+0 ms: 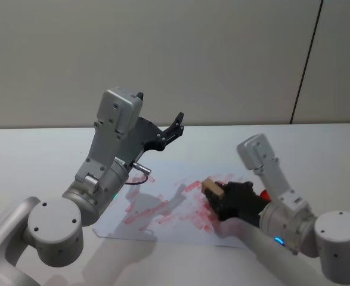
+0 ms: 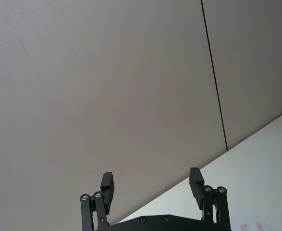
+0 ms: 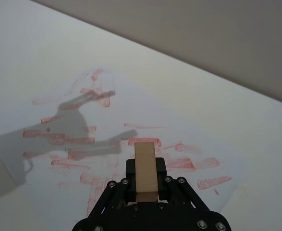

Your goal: Use the one hand to pick up the stamp and affix it onto the A4 paper.

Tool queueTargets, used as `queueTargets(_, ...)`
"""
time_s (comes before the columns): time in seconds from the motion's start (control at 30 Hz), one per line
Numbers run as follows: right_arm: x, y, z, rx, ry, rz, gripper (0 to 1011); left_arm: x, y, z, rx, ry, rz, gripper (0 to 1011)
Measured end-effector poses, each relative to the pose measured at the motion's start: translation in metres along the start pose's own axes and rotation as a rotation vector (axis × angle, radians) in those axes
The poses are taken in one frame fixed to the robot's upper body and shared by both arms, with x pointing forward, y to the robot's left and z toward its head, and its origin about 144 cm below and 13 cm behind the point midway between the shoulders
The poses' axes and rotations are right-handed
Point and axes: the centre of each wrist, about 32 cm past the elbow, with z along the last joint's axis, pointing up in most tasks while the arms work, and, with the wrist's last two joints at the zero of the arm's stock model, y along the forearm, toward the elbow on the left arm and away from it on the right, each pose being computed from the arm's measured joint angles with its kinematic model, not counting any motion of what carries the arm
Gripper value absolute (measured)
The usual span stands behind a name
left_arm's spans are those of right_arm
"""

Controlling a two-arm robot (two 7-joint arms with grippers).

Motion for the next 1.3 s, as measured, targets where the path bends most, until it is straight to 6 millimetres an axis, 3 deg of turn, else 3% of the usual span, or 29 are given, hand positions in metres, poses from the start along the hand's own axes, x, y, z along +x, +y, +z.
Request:
queueTargets(0.37,-0.009,0.016,-0.011,-0.069,0.003,0.017,217,0.000,0.000,0.000,0.000,0.000,0.000,1001)
queueTargets(0.83,-0.015,0.021,-0.014,-0.081,0.019,0.005,218,0.000,0.000,0.000,0.000,0.000,0.000,1002)
queueTargets(1.07,-0.014,0.015,-0.009,-0.047,0.044,-0.011,218,0.000,0.000,0.000,0.000,0.000,0.000,1001)
queueTargets(1.3,-0.004,-0.003,0.010,0.041,0.076,-0.061,217,0.000,0.000,0.000,0.000,0.000,0.000,1001)
